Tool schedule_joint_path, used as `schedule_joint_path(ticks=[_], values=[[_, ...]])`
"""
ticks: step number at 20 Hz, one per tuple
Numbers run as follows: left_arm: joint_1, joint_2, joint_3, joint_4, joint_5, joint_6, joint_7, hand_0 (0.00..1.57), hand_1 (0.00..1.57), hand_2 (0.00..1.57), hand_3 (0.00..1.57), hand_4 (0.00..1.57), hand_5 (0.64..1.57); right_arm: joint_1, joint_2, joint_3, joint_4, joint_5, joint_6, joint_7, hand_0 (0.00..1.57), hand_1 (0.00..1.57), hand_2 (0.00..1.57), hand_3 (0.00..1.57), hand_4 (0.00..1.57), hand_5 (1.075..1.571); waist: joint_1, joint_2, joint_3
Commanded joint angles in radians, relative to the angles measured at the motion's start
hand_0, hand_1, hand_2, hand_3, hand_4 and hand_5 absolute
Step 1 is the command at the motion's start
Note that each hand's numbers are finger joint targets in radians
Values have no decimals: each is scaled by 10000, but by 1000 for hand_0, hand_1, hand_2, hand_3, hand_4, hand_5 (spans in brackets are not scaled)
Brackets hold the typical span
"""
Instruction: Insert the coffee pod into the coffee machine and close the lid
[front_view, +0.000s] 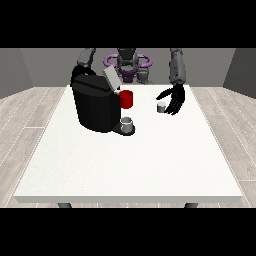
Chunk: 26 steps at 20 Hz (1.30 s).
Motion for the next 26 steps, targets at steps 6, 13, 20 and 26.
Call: schedule_joint_path(ticks=[6,13,20,26], values=[[-449,-592,-5,800,-841,1393,-412,775,775,917,692,351,1571,208,71,174,112,112,-138,35,0,0,0,0,524,1571,-107,-105,0],[-462,4,-81,1625,-1632,2185,-976,930,930,1040,820,281,1571,109,181,204,-426,-295,99,-16,0,0,0,0,510,1571,-503,386,-2],[-1262,159,217,1907,-1708,2352,-1871,1266,1266,1399,1363,507,1571,-331,254,191,-381,-202,-91,-161,0,0,0,0,398,1571,-469,948,-5],[-2529,188,-23,862,-1413,105,-1131,1400,1400,1423,1364,595,1571,-428,6,-530,986,-645,101,-368,0,0,0,0,438,1571,-12,-96,6]])
